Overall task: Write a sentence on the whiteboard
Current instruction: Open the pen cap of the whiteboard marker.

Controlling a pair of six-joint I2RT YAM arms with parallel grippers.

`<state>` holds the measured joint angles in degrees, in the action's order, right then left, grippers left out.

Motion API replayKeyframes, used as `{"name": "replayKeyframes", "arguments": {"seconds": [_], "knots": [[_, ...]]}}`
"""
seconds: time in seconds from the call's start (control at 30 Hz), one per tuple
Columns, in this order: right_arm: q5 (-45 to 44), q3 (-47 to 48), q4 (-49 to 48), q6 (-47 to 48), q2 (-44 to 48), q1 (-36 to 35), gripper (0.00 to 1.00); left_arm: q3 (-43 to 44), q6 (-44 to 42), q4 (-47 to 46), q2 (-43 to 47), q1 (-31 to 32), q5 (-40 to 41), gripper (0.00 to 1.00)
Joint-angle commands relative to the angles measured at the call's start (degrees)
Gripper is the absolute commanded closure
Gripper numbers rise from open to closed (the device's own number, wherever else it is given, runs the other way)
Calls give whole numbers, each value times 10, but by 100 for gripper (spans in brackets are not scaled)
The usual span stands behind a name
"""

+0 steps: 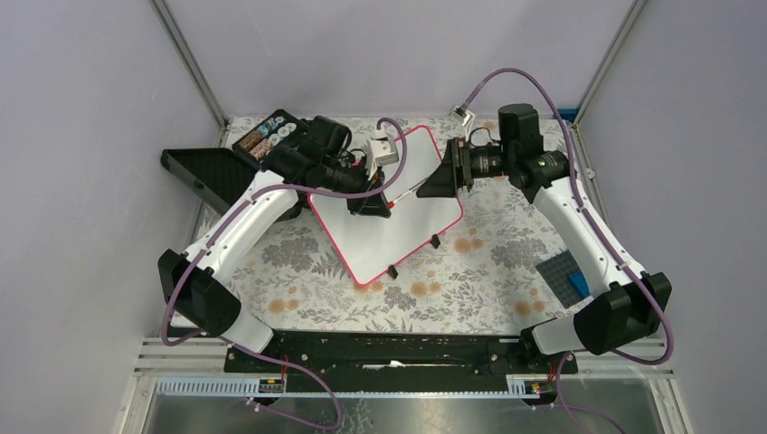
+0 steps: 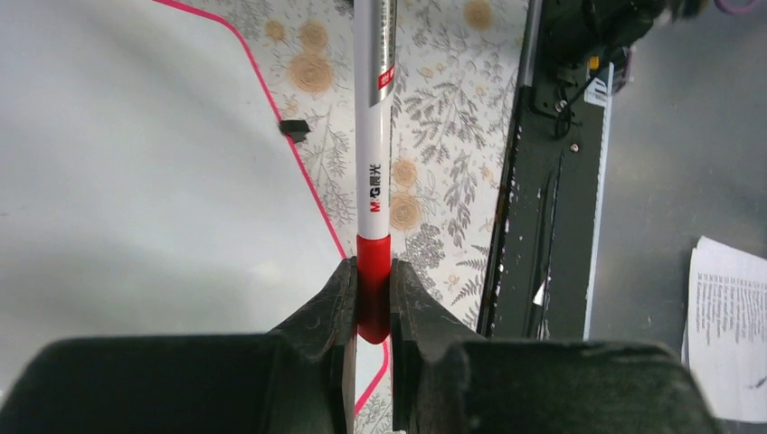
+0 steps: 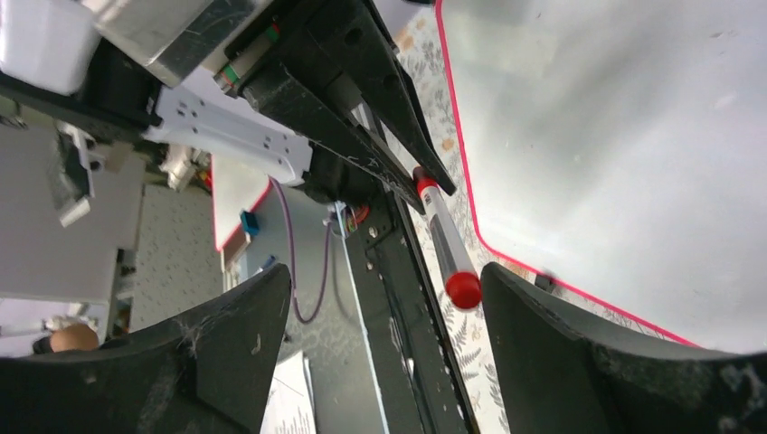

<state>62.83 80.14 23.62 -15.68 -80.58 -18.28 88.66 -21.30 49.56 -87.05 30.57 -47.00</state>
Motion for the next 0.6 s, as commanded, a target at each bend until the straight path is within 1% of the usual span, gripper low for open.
{"name": "replayKeyframes", "arguments": {"seconds": [0.0,0.13,0.27,0.43,0.57], "knots": [[-47,36,113,106,0,-37,19,15,-51,36,13,18,-6,100],[-59,36,114,107,-3,-44,25,17,-48,38,8,26,-3,100],[-72,28,114,109,-5,-67,30,24,-39,37,2,29,-4,100],[-86,27,113,109,-9,-80,42,19,-47,37,5,42,3,100],[-86,23,113,108,-11,-88,43,21,-60,50,3,49,2,100]]}}
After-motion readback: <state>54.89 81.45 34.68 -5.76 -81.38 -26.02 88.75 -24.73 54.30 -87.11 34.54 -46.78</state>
